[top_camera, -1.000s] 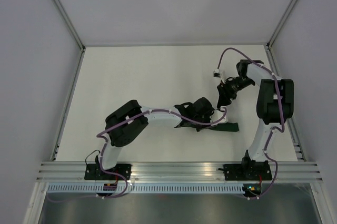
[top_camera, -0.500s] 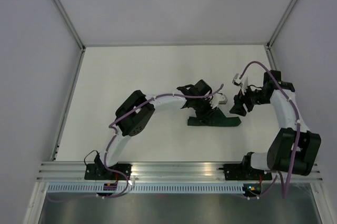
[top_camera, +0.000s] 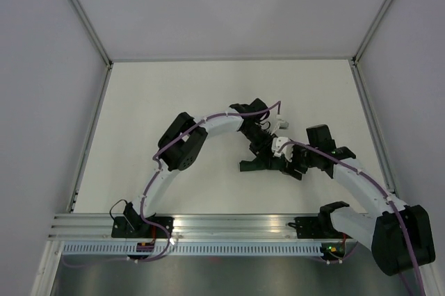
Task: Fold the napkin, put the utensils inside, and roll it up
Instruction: Roll the napkin with the utensil
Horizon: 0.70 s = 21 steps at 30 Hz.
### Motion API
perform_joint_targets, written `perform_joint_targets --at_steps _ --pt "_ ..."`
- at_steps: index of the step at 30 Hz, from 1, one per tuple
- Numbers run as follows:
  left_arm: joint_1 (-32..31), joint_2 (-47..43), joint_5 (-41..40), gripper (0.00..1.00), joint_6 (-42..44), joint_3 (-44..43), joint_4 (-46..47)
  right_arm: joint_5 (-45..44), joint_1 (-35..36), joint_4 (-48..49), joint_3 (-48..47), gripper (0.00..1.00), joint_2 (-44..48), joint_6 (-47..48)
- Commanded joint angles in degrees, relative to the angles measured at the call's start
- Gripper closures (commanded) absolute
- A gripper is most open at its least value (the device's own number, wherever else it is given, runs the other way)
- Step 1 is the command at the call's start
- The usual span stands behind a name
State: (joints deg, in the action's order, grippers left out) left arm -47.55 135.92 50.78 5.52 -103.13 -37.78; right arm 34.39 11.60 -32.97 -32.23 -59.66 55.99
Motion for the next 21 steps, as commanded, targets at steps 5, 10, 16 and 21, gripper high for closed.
perform_joint_targets --at_steps 5,10,16,21 --pt "0.35 6.29 -6.49 0.83 -1.56 1.18 -9.33 -11.27 11.16 15.13 2.52 0.28 -2.47 -5.8" --pt "0.62 6.38 -5.87 0.82 -1.65 1.0 -9.59 -14.52 16.43 16.18 3.05 0.32 -5.9 -6.24" --pt "0.88 5.68 -6.57 0.73 -1.56 0.83 -9.42 -14.44 17.67 16.36 2.61 0.55 -9.25 -7.47" --pt "0.97 1.91 -8.68 0.64 -2.79 1.88 -6.44 -13.3 17.59 13.2 -0.02 0.7 -11.44 -7.65"
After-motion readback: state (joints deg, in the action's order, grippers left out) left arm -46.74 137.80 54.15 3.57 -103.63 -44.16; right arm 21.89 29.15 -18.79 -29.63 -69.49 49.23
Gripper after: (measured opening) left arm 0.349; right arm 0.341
